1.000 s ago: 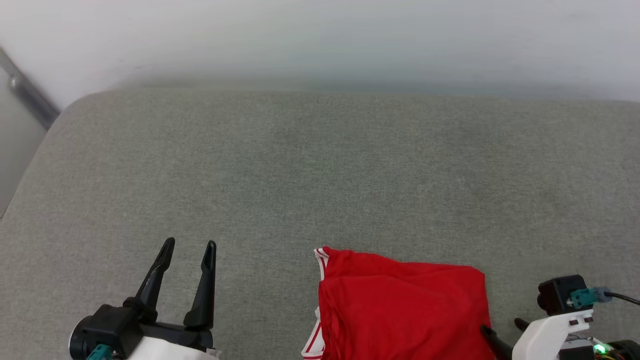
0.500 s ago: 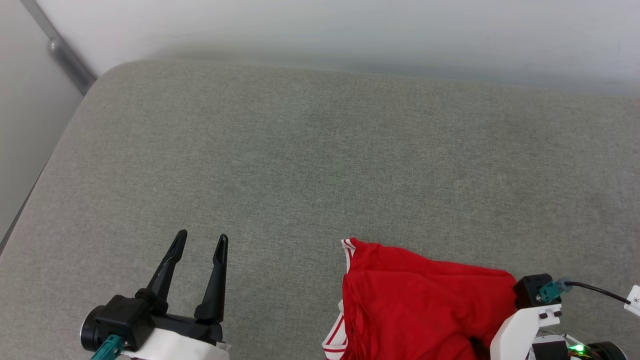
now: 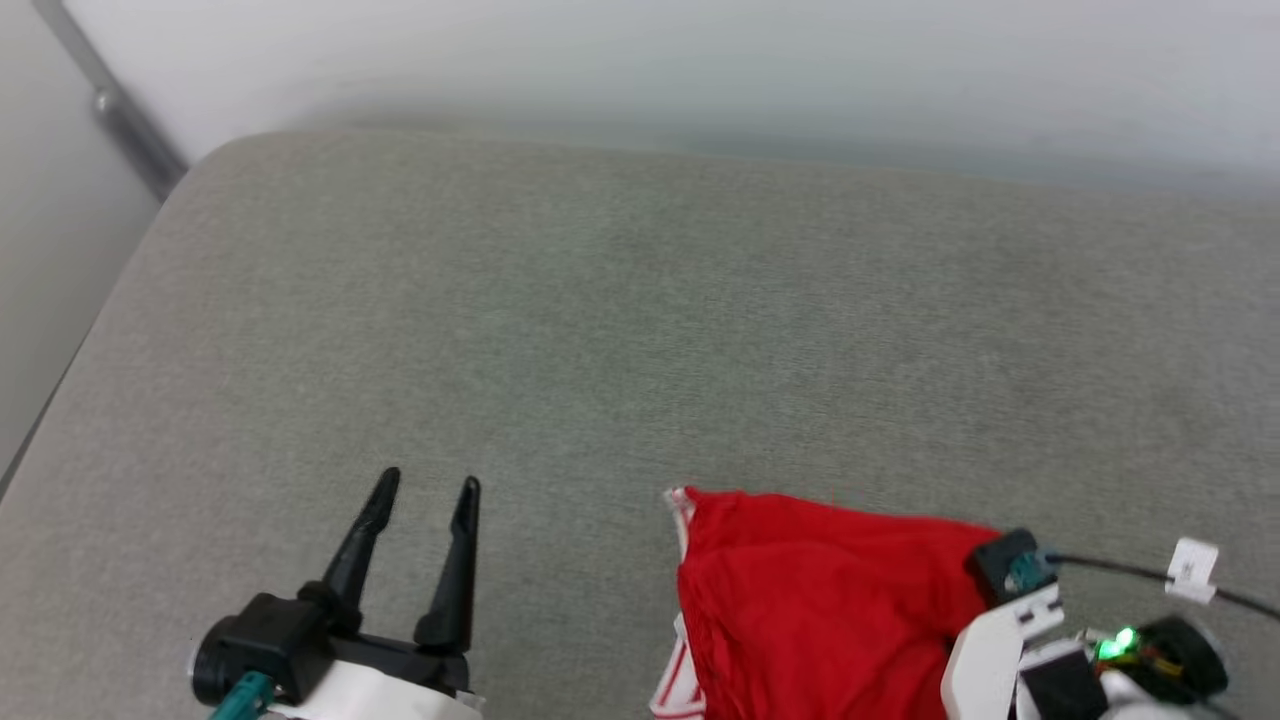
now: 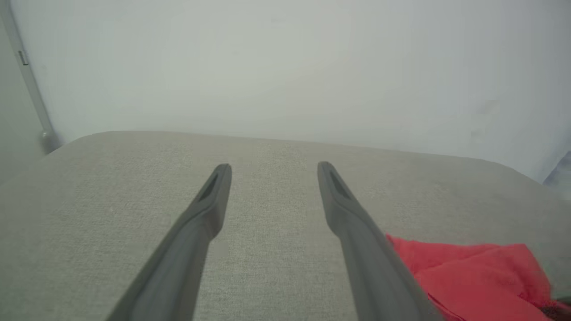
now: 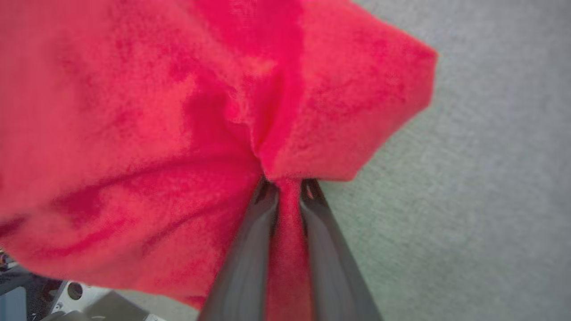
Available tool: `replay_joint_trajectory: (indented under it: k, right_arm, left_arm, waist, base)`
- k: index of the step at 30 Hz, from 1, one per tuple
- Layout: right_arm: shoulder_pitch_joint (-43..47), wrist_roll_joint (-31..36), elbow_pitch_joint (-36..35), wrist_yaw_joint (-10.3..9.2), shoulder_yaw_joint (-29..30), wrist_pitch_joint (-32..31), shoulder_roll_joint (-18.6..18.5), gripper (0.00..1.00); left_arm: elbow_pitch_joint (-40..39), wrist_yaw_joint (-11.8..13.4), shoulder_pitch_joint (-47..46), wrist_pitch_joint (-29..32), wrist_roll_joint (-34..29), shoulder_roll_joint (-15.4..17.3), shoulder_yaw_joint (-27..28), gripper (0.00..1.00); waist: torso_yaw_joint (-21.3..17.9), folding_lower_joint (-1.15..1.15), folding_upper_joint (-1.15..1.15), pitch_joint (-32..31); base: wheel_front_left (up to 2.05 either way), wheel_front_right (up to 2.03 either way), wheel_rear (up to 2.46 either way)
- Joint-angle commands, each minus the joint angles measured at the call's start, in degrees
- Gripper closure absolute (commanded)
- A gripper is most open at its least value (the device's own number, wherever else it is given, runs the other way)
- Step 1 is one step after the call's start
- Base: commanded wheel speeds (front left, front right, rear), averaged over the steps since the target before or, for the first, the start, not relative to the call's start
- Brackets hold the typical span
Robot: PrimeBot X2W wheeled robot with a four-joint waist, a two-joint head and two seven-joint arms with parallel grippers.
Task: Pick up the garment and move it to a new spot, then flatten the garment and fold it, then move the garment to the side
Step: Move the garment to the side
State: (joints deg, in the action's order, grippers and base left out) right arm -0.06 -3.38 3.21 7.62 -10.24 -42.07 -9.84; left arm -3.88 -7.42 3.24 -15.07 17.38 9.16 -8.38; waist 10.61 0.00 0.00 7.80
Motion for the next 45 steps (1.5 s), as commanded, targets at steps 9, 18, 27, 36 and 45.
replay_joint_trajectory:
  k: [9, 18, 27, 36, 45]
  right_arm:
    - [-11.5, 5.0, -7.5, -0.15, -8.5, 0.3, -14.1, 1.00]
    - [-24.6, 4.4, -8.1, -0.17, -14.7, 1.7, -29.7, 1.00]
    - [-31.1, 3.2, 2.5, -0.17, -12.5, 9.2, -35.8, 1.00]
    - [-33.5, 6.3, 17.7, -0.18, -1.9, 20.4, -35.4, 1.00]
    - [-34.8, 11.3, 26.2, -0.18, 7.2, 25.1, -33.9, 1.00]
  left_arm:
    - [-0.6, 0.0, -0.6, -0.1, 1.0, -1.6, -3.8, 0.00]
    - [-2.2, 0.0, -5.9, -0.1, 0.1, -0.2, -6.6, 0.00]
    - [-2.4, 0.0, -12.3, -0.1, -1.4, 4.3, -11.0, 0.00]
    - [-2.4, 0.0, -15.6, -0.1, -1.1, 7.0, -13.0, 0.00]
    - [-2.0, 0.1, -15.9, 0.1, -1.1, 7.8, -13.3, 0.00]
  waist:
    - [-10.0, 0.00, 0.00, 2.2]
    - [-21.4, 0.00, 0.00, 11.9]
    - [-28.3, 0.00, 0.00, 20.5]
    - [-27.3, 0.00, 0.00, 25.9]
    - [-24.5, 0.00, 0.00, 27.5]
  base:
    - [0.00, 0.00, 0.00]
    - [0.00, 0.00, 0.00]
    - [0.00, 0.00, 0.00]
    - [0.00, 0.00, 0.00]
    - [0.00, 0.00, 0.00]
